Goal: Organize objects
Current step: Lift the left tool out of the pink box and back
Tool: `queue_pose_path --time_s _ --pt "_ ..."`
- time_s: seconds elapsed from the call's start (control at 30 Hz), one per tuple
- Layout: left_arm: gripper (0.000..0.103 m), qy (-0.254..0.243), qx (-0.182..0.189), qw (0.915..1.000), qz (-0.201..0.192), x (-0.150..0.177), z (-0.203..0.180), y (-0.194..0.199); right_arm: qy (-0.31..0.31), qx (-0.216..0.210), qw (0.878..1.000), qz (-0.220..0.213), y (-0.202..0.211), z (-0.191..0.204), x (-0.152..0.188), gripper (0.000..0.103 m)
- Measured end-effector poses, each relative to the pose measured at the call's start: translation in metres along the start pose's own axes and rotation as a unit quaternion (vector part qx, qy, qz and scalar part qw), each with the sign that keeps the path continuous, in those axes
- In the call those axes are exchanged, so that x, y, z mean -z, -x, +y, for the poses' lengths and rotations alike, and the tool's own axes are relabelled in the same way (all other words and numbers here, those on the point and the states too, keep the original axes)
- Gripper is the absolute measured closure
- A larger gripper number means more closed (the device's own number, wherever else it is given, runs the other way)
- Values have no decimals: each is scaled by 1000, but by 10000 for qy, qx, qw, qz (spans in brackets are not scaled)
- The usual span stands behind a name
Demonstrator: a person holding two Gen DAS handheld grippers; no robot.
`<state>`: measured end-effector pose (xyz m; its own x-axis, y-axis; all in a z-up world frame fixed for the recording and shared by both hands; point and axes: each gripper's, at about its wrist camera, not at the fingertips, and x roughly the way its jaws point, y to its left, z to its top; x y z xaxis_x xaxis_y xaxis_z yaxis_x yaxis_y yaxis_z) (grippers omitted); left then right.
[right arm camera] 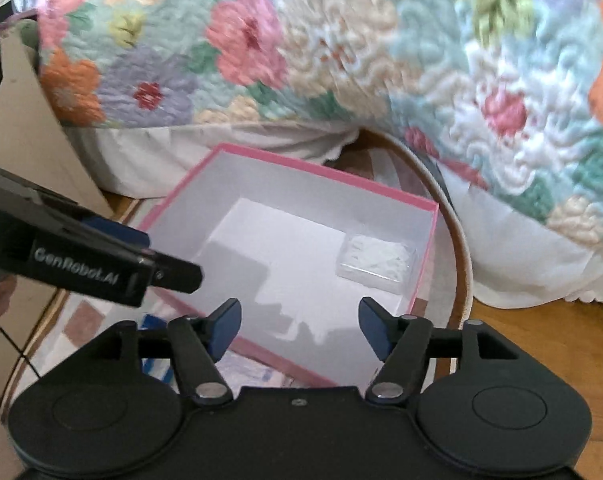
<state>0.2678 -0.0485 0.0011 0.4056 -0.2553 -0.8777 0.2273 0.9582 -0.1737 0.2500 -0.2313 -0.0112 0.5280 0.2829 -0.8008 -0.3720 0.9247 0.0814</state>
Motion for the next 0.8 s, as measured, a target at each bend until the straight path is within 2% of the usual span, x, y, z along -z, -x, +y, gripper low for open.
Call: queue_pose_path --time_s 0.27,0.37,0.4,0.47,0.57,0.67,0.8 --pt "34 -167 -173 9996 -126 31 -4 76 399 -3 9992 -2 64 32 4 23" --pt "27 -200 -139 9996 -173 46 -6 100 541 -77 9985 55 83 45 8 19" --pt "23 -176 -115 9996 -186 52 -5 105 575 -113 9982 84 89 49 10 15" --pt "23 -54 -71 9998 -167 63 -2 114 668 -173 9975 144 100 59 15 13" --pt "23 36 -131 9998 -126 82 4 124 913 -183 9954 206 114 73 26 12" --pt "14 75 -129 9998 -113 99 9 131 1012 -313 9939 307 126 83 37 12" --pt "13 -44 -162 9998 -93 119 12 136 1015 -508 9928 388 137 92 52 11"
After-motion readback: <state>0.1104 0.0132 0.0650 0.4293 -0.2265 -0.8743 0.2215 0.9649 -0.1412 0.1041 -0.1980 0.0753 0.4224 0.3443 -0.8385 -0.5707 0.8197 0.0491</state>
